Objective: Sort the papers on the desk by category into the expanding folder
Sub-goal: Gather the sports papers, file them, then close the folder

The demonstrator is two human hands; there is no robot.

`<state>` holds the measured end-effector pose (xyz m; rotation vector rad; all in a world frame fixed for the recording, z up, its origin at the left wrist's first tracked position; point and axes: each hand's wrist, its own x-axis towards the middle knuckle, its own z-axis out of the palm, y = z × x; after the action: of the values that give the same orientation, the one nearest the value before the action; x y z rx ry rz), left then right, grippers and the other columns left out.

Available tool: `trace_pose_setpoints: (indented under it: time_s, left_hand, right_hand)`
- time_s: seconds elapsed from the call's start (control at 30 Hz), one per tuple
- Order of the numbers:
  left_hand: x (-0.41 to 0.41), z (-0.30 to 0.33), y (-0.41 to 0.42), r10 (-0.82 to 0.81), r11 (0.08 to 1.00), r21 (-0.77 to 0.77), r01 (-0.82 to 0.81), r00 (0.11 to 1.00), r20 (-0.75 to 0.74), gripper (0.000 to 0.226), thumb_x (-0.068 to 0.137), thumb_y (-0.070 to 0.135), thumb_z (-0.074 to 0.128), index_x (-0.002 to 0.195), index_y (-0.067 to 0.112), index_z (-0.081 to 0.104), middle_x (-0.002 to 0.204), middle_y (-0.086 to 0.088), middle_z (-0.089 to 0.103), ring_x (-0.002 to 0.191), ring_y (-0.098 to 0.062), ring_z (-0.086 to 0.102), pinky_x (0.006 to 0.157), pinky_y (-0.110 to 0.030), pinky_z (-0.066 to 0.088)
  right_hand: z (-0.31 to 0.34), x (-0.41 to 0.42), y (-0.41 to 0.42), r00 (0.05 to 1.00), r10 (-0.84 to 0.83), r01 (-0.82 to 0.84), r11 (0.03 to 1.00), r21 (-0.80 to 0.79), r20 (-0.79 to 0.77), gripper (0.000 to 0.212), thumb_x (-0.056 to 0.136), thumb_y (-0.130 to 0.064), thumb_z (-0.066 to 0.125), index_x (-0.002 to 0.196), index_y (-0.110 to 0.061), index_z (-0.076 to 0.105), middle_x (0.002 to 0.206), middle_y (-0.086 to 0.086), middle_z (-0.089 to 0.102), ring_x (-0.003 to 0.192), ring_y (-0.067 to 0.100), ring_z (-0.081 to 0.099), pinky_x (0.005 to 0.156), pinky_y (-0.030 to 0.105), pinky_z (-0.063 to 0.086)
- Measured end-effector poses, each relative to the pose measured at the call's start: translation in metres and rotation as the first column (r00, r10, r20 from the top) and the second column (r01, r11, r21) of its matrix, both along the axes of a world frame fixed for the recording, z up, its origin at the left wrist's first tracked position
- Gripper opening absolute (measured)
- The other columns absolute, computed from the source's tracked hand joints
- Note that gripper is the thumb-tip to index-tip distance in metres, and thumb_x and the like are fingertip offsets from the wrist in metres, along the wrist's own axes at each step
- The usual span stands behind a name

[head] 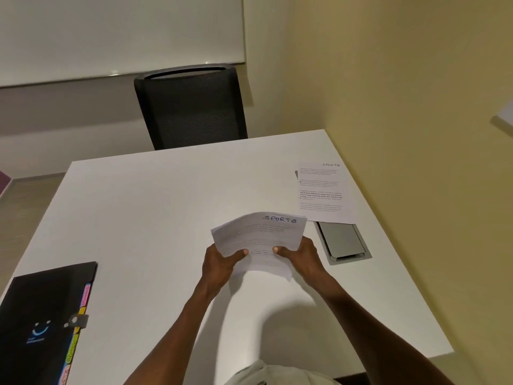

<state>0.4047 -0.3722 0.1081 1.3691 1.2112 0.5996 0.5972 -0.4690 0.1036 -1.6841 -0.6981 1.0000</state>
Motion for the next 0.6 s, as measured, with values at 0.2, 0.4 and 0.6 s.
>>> trace_pose_setpoints:
  time_s: [0.2,0.4,0.6]
  left_hand:
    - [0.010,-0.004,-0.005,0.097,0.995,0.011,-0.097,0.995,-0.027,0.024,0.080,0.020,0.082,0.102,0.020,0.071,0.091,0.006,0.075,0.080,-0.004,0.070,0.060,-0.014,0.049]
    - [0.021,-0.022,-0.010,0.123,0.992,-0.001,-0.124,0.987,-0.100,0.025,0.083,0.024,0.079,0.106,0.016,0.070,0.096,0.003,0.075,0.090,-0.016,0.070,0.072,-0.030,0.055]
    - [0.041,-0.009,0.013,0.017,0.999,0.045,-0.012,0.994,-0.112,0.025,0.092,0.027,0.069,0.114,0.017,0.069,0.102,0.006,0.075,0.090,-0.010,0.072,0.077,-0.031,0.056]
  right_hand:
    - [-0.010,0.013,0.003,0.998,0.057,-0.056,0.998,-0.036,0.039,0.034,0.077,-0.024,0.079,0.109,-0.026,0.069,0.100,-0.010,0.074,0.092,0.010,0.070,0.081,0.031,0.057]
    - [-0.033,0.018,0.000,0.996,0.084,-0.083,0.994,-0.067,0.014,0.030,0.078,-0.010,0.078,0.102,-0.025,0.068,0.095,-0.012,0.072,0.085,0.001,0.067,0.079,0.031,0.055]
    - [-0.018,0.053,0.021,0.993,0.119,-0.119,0.993,-0.002,0.014,0.039,0.081,-0.011,0.076,0.119,-0.012,0.065,0.111,-0.006,0.070,0.097,0.010,0.069,0.081,0.021,0.056]
